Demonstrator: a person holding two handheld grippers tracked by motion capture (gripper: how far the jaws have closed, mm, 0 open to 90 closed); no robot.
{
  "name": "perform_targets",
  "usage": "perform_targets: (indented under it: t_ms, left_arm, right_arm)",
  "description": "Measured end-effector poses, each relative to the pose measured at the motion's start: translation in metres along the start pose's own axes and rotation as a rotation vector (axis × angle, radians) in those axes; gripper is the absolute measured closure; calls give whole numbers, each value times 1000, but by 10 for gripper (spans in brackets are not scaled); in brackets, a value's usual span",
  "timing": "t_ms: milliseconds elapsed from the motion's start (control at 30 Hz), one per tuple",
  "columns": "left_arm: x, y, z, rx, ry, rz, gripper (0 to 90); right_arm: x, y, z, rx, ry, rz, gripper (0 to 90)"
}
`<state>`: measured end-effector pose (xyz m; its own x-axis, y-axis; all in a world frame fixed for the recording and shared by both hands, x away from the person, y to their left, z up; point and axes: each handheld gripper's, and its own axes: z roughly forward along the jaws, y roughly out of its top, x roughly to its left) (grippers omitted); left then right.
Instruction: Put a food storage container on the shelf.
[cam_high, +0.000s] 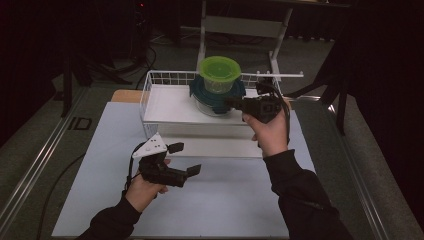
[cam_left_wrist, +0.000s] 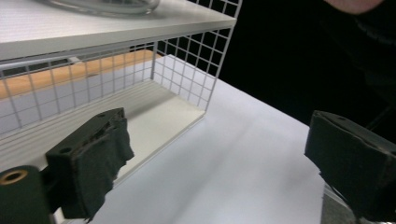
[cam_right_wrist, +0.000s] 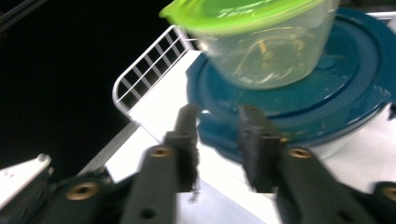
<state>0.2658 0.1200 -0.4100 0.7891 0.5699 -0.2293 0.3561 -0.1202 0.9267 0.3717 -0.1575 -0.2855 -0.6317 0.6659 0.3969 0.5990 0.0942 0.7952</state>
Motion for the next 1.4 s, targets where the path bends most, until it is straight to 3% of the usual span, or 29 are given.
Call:
perform_targets:
  t_ms: [33,67,167,200,233,367,467,733,967,1400]
  left_arm:
    - [-2,2,-1,-11,-9,0,21]
    - [-2,2,-1,-11,-9,0,14]
    - [-5,7,-4,-28,-20,14,11]
    - [-5,7,-4,-28,-20,14,12]
    - [-8,8,-5,-34,-27,17,12]
    - [-11,9,-7,-44,-46,21,12]
    - [-12,8,-8,-46,-49,27,12]
    - [-14,-1,-8,-28,-41,61,12]
    - [-19,-12,-9,-22,-40,85,12]
    - [-18,-39,-8,16,-62,65,12]
  right_arm:
    - [3,-7,-3,-11,15,-16,526]
    - [3,-7,-3,-11,15,-16,526]
    - [7,-23,-9,-48,41,-45,307]
    - [7,-23,-9,-48,41,-45,307]
    - [6,-32,-11,-47,86,-65,220]
    - [6,-52,-13,-58,85,-116,163]
    - [3,-65,-16,-73,89,-125,158]
    - [-3,-101,-19,-102,40,-200,156]
    - [-12,-127,-21,-102,41,-185,157]
    - [-33,-170,-23,-71,24,-158,165]
